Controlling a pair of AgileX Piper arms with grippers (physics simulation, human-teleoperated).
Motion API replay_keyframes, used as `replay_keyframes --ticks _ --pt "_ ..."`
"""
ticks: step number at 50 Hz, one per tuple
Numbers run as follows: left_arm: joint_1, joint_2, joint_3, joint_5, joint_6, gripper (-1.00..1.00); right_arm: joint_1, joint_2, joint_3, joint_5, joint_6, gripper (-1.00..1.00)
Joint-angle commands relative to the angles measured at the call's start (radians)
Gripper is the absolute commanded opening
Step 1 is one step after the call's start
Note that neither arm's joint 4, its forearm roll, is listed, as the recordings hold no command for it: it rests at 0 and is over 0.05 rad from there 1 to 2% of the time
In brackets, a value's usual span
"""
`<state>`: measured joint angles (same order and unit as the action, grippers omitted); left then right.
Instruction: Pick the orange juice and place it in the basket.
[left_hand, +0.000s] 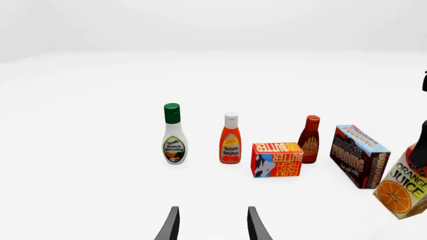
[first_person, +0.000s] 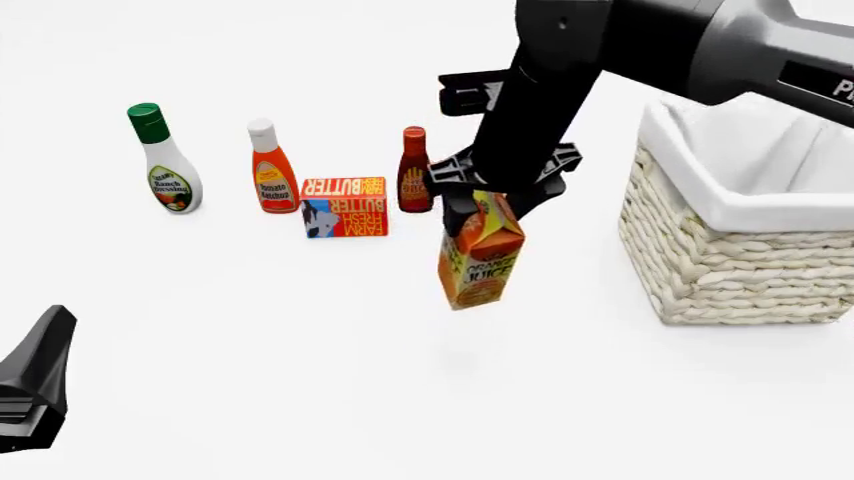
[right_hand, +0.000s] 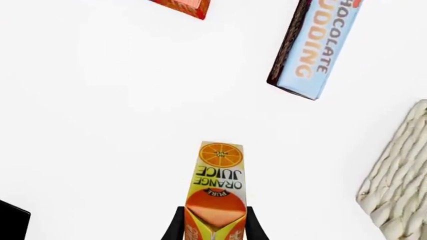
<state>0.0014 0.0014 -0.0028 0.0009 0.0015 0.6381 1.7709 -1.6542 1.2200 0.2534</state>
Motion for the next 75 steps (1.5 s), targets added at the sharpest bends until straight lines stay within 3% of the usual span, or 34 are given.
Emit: replay_keyframes --ticks 1,31,50,56,75 --pt "0.000 0.000 0.000 0.000 0.000 1.00 -0.039 -0.031 -0.029 0.000 -0.041 -1.00" --pt "0.000 0.000 0.000 0.000 0.000 1.00 -0.123 -0.098 -0.089 0.000 -0.134 -1.00" --pt "0.000 0.000 0.000 0.000 0.000 1.00 -0.175 -0.122 -0.150 0.000 -0.217 -1.00" --pt "0.000 0.000 0.000 0.000 0.000 1.00 -0.217 -0.137 -0.176 0.000 -0.279 -1.00" --pt "0.000 0.000 0.000 0.000 0.000 1.00 -0.272 -0.154 -0.214 0.000 -0.353 -1.00"
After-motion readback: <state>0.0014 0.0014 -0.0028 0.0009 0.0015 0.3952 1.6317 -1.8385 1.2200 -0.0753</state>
